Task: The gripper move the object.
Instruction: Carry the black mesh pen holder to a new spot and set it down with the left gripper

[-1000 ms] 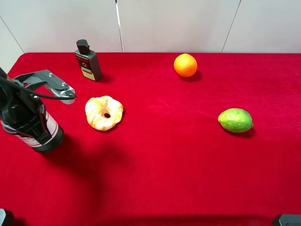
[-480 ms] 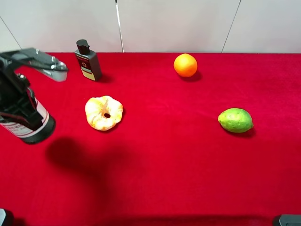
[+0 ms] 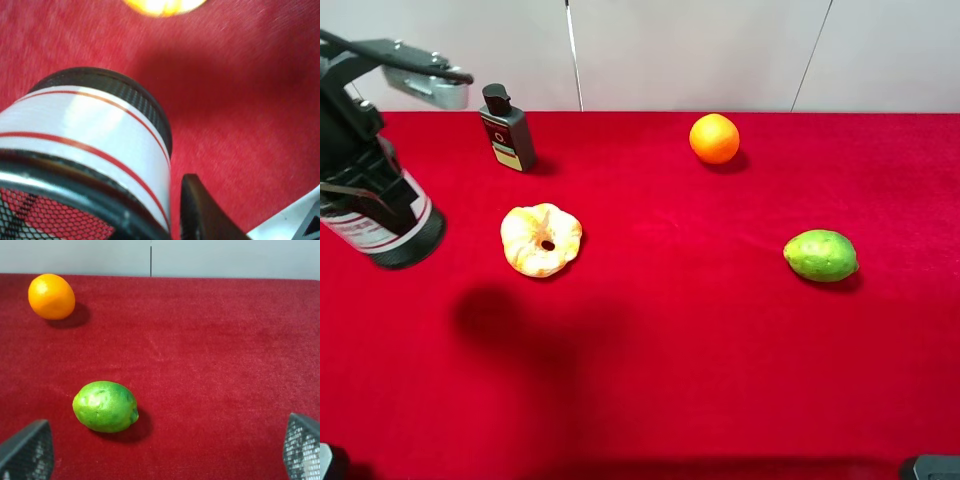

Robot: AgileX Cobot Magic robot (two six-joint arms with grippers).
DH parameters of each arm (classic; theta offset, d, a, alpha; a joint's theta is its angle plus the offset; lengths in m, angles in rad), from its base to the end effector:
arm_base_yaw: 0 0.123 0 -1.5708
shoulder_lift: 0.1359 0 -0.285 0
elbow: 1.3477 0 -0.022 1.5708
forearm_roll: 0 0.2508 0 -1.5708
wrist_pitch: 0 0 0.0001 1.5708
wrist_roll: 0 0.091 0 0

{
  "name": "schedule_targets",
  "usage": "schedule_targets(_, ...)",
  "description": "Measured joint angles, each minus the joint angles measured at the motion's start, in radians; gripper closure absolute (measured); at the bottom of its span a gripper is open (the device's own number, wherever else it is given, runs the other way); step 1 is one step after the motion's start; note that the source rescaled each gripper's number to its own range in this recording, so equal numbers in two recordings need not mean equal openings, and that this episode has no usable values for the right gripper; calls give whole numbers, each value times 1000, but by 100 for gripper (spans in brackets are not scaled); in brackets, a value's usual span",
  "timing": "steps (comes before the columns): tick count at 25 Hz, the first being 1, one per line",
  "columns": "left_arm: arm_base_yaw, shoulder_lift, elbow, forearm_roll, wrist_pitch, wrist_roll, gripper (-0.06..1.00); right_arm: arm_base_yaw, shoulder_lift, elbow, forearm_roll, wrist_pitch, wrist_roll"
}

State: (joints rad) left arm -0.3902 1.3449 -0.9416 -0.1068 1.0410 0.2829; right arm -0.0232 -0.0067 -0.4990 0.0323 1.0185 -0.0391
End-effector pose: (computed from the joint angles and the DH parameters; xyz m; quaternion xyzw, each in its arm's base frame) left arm 0.2178 -0.0986 0.2613 0.3072 0.9444 -0.0543 0.1037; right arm -0.0040 0.0026 0.2805 -0.0070 0.8404 -0.0007 0.5420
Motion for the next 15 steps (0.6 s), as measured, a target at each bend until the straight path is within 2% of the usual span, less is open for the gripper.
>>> schedule_targets(7,-79,21,-85,1,4,-43,94,0,0,0,0,0,0)
schedule_targets(15,-199,195,-251,2,45,-49,94,0,0,0,0,0,0)
